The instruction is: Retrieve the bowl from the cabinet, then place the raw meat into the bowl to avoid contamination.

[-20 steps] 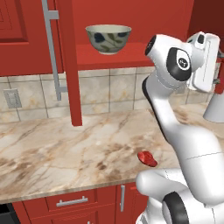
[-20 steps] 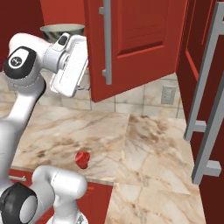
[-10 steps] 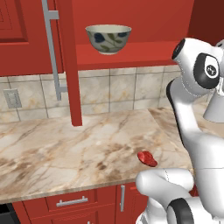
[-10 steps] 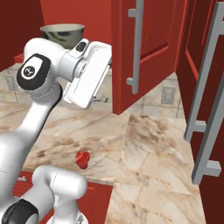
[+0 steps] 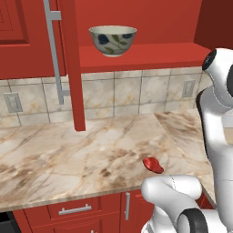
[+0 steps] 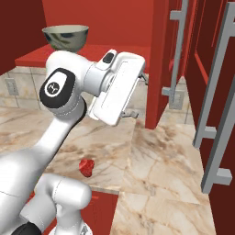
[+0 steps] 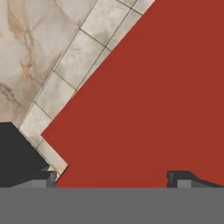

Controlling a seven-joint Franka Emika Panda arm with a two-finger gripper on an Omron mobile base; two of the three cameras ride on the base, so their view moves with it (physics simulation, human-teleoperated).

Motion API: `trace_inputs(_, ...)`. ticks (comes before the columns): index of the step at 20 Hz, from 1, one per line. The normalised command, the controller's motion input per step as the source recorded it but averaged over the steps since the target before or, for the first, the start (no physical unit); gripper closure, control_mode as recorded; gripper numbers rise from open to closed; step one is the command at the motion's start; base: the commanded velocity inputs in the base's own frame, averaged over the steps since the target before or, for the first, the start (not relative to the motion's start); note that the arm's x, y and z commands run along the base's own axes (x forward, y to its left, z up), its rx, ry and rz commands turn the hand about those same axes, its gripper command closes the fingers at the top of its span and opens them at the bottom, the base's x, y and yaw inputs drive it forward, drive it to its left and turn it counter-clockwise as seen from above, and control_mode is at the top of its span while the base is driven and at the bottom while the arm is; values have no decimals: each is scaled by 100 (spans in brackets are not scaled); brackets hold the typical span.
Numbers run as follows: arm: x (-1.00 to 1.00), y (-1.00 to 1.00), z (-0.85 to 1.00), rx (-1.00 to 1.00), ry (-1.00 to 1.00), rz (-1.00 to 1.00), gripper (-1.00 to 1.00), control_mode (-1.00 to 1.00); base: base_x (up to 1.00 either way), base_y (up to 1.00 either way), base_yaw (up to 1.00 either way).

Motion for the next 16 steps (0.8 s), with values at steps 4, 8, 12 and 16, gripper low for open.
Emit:
trace_inputs(4, 0, -47, -12, -4, 0, 0, -100, -100, 0, 0, 0)
trace_inputs(8, 0, -37, -10, -1, 0, 0, -100, -100, 0, 0, 0)
trace_inputs(12, 0, -2, -4, 0, -2, -3, -100, -100, 0, 0, 0)
trace_inputs(16, 8, 37, -18, 2, -4, -10, -100, -100, 0, 0, 0)
